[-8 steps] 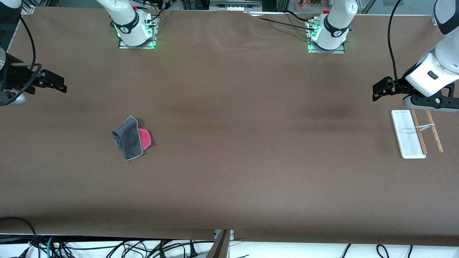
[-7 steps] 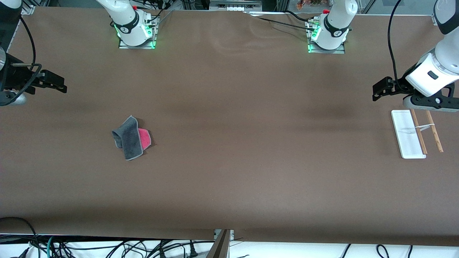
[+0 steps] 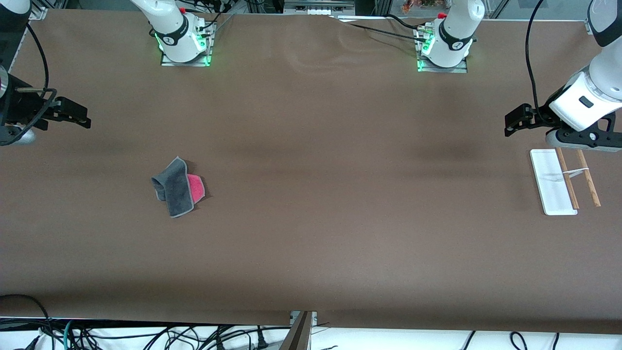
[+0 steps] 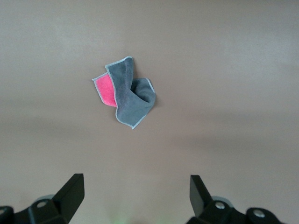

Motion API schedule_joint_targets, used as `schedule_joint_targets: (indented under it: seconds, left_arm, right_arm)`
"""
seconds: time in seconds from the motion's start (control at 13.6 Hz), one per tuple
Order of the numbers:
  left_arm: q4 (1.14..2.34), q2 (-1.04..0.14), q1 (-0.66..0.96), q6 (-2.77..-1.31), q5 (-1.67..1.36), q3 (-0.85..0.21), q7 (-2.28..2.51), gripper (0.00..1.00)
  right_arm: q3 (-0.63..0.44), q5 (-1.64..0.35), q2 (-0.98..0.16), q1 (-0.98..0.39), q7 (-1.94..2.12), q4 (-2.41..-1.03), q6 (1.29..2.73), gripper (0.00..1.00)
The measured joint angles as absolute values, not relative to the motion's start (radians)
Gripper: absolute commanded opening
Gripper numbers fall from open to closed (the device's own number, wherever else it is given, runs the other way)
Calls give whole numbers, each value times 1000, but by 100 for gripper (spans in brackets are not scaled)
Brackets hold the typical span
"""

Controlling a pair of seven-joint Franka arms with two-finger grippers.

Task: Pass towel and hang on rack
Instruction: 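Lower the right gripper onto the grey towel and close on it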

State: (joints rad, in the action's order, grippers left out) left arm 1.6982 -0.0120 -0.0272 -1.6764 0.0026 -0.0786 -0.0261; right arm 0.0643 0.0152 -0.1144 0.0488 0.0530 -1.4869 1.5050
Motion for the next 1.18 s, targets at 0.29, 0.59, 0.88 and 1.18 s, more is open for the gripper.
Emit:
schedule_joint_targets:
  seconds: [0.29,0.59,0.88,1.18]
  left_arm:
    - [1697,-12,-27,-1676,3,-78,-26,100]
    - [1697,-12,-27,-1675,3,-78,-26,100]
    - [1696,-12,-28,-1674,3,-78,-26,100]
    - [1695,-12,-28,-1674,3,-78,-26,100]
  right_arm:
    - [68,44,-194,-18,53,-1488,1551,100]
    - [69,46,-321,-62,53,-1488,1644,100]
    - [69,46,-479,-128,51,-1491,1779,100]
    - [69,46,-609,-180,41,-1489,1892,100]
